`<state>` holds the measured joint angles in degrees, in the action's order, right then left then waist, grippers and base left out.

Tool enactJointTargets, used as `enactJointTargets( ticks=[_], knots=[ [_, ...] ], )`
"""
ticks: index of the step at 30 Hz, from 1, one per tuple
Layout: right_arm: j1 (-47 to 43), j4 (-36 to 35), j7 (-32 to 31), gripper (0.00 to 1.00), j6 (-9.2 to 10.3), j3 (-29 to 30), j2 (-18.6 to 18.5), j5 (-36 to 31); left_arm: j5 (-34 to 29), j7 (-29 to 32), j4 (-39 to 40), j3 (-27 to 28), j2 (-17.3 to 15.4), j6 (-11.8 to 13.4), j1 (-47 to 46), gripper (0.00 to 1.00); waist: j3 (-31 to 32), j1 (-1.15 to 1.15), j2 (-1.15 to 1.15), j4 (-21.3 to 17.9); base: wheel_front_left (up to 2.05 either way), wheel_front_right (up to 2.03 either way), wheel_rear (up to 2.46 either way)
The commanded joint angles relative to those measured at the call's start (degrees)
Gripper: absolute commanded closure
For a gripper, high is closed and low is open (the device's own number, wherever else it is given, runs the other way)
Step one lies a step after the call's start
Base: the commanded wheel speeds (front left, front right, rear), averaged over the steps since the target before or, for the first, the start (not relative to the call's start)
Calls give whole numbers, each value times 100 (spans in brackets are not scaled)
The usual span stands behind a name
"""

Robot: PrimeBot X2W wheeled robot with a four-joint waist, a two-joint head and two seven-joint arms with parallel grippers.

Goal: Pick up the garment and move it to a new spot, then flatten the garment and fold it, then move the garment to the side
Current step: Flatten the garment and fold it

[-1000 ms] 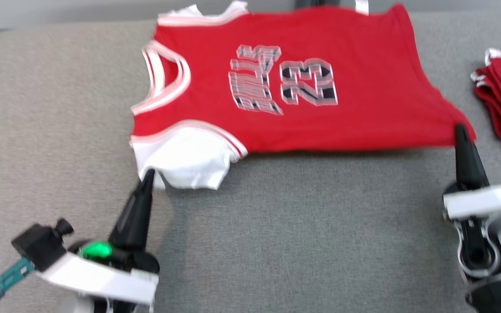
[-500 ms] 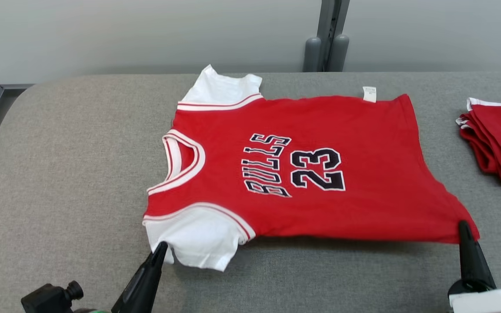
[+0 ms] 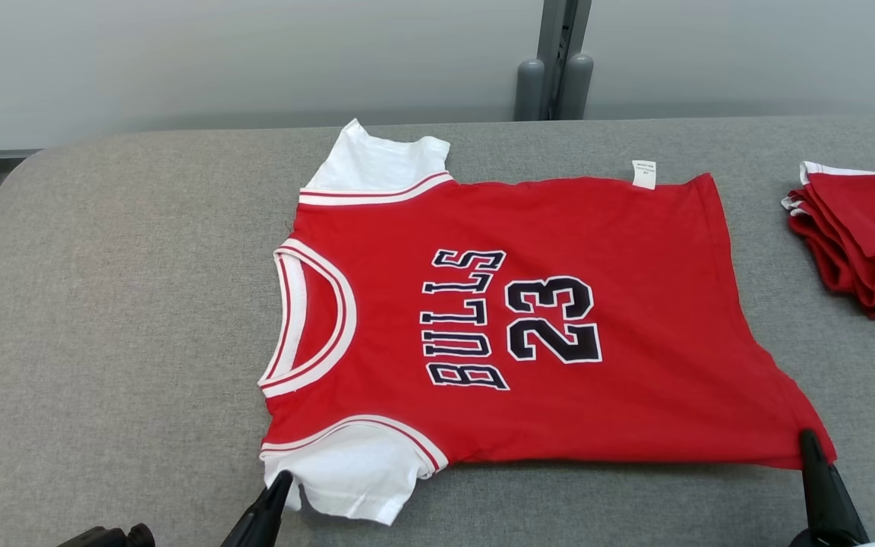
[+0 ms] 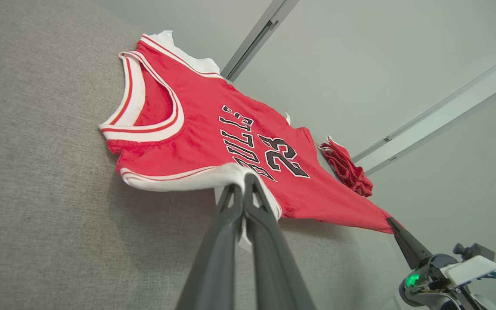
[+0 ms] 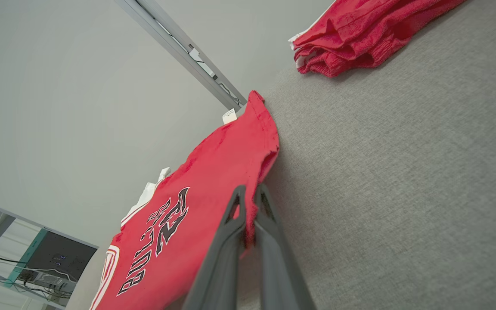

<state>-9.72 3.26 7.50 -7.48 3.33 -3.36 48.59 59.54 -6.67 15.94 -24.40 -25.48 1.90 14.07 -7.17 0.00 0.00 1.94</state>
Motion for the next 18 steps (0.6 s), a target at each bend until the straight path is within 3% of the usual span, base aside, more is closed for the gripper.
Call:
enactJointTargets(
  ticks=[1,18],
  knots=[
    [64,67,-41,100,-2,31,-3,-40,6,-11,-77,16,7,5,-39,100,-4,0,0,-13,0,0,0],
    [833,1914,-2,100,-2,-161,31,-1,-63,-50,-791,-104,363,-124,-784,100,60,0,0,31,0,0,0]
  ],
)
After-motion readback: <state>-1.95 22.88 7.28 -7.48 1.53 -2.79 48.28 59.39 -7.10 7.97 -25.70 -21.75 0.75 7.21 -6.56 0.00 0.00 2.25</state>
